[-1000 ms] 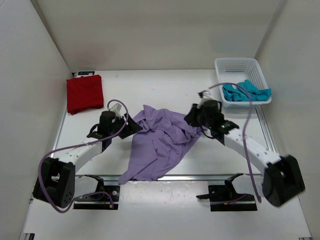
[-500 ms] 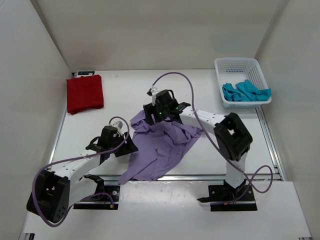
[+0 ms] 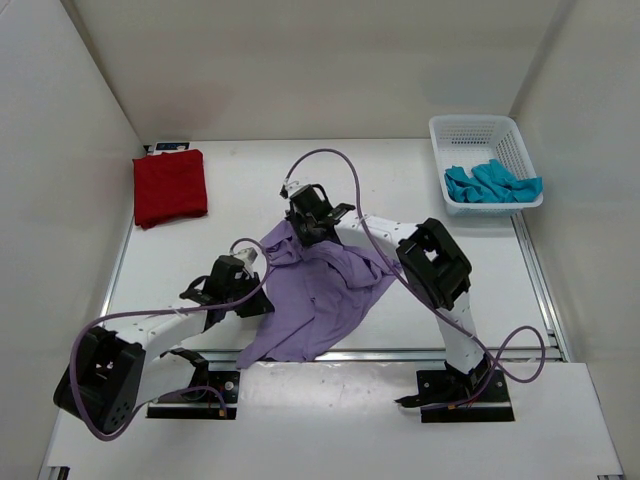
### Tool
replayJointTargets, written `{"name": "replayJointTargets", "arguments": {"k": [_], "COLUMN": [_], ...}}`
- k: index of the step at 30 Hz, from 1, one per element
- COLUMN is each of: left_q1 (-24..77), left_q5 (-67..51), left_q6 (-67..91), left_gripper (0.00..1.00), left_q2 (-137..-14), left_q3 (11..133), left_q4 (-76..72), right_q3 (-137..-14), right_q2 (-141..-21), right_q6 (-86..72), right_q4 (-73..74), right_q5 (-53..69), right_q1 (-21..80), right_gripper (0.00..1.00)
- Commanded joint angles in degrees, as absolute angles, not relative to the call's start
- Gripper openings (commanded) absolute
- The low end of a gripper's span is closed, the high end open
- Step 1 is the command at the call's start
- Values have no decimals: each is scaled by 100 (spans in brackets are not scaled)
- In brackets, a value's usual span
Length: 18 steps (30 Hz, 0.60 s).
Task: Fold and stack the t-shirts
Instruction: Flatten out the tshirt
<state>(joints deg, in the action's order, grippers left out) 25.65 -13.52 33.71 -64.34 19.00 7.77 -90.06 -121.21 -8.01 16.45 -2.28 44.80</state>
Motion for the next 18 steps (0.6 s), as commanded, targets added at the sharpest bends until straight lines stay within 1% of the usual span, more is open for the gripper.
{"name": "replayJointTargets", "arguments": {"k": [1, 2, 3, 5, 7, 9, 11, 15, 17, 18], "left_q1": [2593, 2584, 2558, 2488, 2426, 2330, 2189, 1890, 1723, 1566], "left_q5": [-1213, -1178, -1143, -1152, -1248, -1431, -1625, -1881, -2073, -2135], "left_q6": [3269, 3261, 3252, 3234, 3260, 3270, 3357, 3375, 3428, 3523], "left_gripper": [9, 3, 0, 0, 0, 0, 0, 0, 0, 0], "left_q2": [-6460, -6416, -6407, -6329, -6319, -6319, -6363, -6442, -6469, -6451], "left_q3": [1898, 1925, 1986, 2117, 2415, 2723, 3267, 4436, 5121, 5289], "left_q4": [967, 958, 958, 976, 1028, 994, 1019, 1204, 1231, 1187], "right_q3": [-9160, -9063, -8922, -8562, -8334, -8113, -7990, -8067, -8321, -8410], "right_q2": [-11779, -11682, -11420, -10944, -10225, -9644, -8863, -7754, -7175, -7094], "right_q6": [-852, -887, -914, -958, -906, -905, -888, -853, -774, -739], "right_q4": [1653, 1583, 1530, 1486, 1407, 1467, 1608, 1967, 2258, 2563], "right_q5": [-607, -528, -484, -457, -413, -422, -448, -536, -754, -965], "right_q1": [4368, 4333, 4263, 4184, 4148, 3930, 3789, 3543, 3559, 3681], "right_gripper": [0, 0, 0, 0, 0, 0, 0, 0, 0, 0]}}
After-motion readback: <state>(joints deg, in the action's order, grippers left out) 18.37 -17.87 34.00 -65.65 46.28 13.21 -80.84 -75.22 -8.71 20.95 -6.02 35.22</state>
